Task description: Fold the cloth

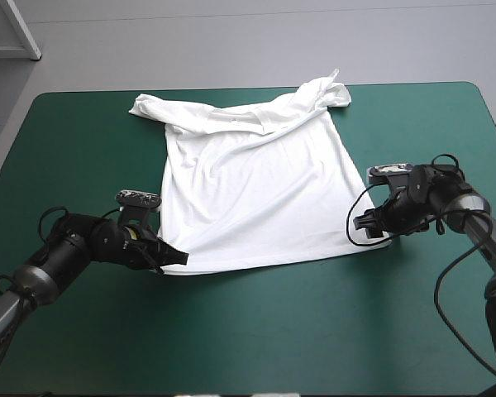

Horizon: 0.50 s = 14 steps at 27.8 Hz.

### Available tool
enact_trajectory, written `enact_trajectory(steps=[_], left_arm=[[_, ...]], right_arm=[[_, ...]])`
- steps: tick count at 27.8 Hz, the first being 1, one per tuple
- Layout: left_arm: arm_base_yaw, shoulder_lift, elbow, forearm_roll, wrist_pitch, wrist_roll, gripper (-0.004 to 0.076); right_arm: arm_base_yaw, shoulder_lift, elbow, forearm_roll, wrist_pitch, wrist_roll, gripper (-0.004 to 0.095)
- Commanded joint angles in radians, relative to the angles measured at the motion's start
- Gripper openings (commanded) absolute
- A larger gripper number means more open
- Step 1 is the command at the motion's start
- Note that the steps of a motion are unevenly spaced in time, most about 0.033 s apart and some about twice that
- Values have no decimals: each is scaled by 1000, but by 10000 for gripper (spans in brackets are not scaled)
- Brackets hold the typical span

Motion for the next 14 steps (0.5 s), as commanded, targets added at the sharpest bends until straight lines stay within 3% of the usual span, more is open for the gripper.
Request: enact_trajectory(steps=[1,3,6,14], left_arm=[[-3,-33,-29,1,-10,-19,19],[-3,-38,-29,1,-10,-19,19],[-3,-38,-29,7,-14,-35,19],[-3,-38,-29,6,-83,-44,19]], right_arm=[[-7,12,-22,33,-36,-14,648],[-7,40,-22,76,-20,-40,640],[-7,51,-22,122,3,-59,532],[-7,49,-22,217,42,-139,23]])
